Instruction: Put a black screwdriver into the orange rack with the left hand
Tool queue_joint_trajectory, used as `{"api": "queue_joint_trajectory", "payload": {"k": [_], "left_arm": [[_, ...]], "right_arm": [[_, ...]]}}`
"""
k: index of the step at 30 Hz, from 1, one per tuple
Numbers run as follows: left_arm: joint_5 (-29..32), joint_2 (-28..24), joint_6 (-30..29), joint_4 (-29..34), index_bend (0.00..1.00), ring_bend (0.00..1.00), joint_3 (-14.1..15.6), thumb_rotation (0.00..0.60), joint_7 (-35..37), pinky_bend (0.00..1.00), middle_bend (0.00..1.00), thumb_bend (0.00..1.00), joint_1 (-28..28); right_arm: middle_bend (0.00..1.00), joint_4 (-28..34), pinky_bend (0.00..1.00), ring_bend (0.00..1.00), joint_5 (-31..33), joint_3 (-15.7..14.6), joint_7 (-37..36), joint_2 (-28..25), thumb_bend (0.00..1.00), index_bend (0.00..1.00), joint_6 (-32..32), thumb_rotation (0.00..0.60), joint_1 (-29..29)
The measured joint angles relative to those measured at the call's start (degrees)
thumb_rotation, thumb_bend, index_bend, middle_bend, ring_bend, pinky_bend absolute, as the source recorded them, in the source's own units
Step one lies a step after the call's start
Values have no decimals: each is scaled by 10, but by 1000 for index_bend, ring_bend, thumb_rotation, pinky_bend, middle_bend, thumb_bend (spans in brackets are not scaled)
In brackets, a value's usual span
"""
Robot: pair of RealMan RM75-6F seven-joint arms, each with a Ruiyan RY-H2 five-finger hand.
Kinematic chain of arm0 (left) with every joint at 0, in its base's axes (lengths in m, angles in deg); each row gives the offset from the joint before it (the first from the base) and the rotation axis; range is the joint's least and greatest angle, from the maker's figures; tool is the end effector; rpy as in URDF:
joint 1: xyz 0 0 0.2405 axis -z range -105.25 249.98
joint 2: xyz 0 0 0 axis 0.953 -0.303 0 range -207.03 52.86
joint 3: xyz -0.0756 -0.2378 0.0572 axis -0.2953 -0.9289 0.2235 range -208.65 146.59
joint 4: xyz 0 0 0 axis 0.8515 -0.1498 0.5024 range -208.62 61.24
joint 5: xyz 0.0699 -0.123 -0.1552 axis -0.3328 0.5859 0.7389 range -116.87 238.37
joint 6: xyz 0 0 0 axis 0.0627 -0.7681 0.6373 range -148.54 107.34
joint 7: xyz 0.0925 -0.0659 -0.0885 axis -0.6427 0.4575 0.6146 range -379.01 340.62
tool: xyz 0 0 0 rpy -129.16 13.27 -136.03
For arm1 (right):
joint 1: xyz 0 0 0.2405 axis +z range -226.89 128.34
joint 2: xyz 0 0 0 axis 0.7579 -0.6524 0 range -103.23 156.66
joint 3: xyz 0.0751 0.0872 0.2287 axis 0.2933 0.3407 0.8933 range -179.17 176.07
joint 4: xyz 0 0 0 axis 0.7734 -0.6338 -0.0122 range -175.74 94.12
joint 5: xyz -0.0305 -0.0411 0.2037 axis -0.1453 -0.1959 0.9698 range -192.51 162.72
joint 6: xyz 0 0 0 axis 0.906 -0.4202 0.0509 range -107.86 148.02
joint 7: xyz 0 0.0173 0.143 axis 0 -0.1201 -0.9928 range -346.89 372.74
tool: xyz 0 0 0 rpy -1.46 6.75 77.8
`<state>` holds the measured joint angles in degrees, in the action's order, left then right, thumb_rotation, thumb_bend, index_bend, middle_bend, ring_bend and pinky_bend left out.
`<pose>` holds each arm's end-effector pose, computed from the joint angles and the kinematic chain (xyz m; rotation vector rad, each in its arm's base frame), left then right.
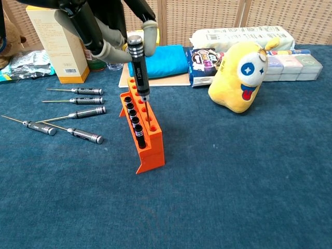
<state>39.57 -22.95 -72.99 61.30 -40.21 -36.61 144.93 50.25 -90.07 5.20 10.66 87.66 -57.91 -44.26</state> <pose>0.0047 0.2732 0.0878 -2.0713 -1.3901 -0.8743 -0.3441 -0.1944 0.1853 1.2435 -0.9932 0.7797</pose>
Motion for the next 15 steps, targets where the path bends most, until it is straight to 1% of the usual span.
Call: {"api": "queue_joint_trajectory", "payload": {"k": [15], "left_arm": [[17, 30, -31, 0, 514, 1000, 16, 600, -33, 1000, 1000, 445, 10]], "right_arm": [[29, -1, 79, 55, 2, 1, -7, -2, 0, 0, 4, 600, 1]]}}
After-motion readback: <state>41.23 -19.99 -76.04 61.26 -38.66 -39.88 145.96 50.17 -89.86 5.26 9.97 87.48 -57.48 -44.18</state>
